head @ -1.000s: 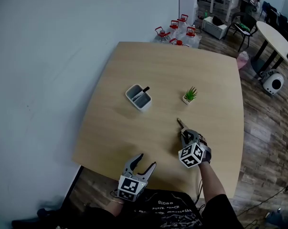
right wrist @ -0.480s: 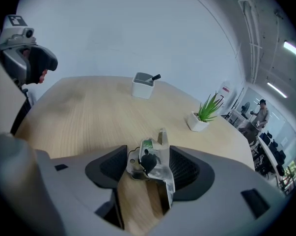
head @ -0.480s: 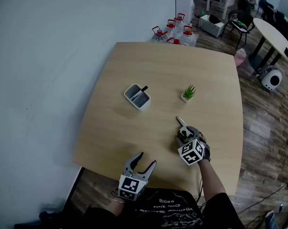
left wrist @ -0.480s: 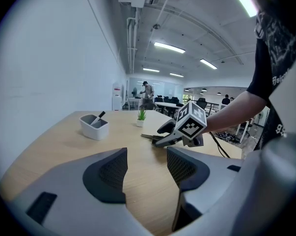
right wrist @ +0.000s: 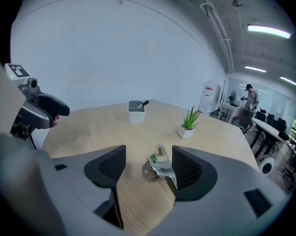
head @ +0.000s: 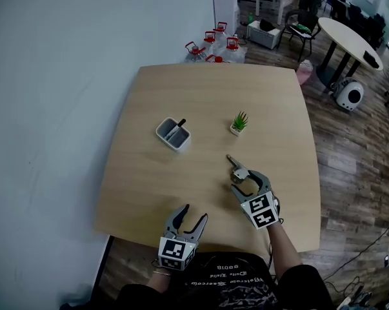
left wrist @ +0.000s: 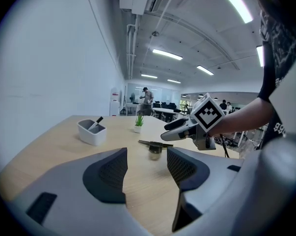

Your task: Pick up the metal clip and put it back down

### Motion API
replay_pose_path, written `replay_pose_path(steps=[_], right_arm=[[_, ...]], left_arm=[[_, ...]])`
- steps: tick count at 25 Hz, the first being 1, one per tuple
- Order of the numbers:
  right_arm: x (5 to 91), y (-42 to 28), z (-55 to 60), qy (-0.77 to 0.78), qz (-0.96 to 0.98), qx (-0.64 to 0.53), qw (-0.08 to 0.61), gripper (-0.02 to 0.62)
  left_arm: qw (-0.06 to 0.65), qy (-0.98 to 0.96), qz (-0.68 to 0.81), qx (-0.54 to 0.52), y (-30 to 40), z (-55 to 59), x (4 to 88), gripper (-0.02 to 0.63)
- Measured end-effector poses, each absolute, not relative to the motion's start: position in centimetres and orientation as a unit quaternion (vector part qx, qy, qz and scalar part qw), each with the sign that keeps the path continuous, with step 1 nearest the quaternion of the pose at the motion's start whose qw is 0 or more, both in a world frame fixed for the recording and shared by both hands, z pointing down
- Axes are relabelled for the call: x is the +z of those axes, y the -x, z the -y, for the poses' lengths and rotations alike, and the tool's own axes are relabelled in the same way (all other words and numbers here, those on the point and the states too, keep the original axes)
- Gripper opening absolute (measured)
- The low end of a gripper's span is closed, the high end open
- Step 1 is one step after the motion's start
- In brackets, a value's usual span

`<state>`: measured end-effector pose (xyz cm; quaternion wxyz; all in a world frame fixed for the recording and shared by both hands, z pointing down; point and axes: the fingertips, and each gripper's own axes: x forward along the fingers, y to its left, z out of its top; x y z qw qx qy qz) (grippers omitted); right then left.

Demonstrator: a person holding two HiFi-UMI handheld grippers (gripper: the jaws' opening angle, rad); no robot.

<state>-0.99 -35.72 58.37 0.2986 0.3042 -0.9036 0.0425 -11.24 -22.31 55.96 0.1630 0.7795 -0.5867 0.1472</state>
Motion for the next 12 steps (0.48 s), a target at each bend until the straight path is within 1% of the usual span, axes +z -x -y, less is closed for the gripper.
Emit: replay_pose_path(steps=[8,12], right_arm=[[53.6,-0.8,31.3,-0.356,0.905,0.037,0.229,0.293],[52.4,-1.4,28.8,-0.38,0.9,0.039,0.209,0.293]], left_arm=[[0.137,-0.801,0.57,0.119,10.4,22.2,54.1,0.261],[0.128,-0.811,0.561,0.106,10.0,21.8,53.3,0.261]])
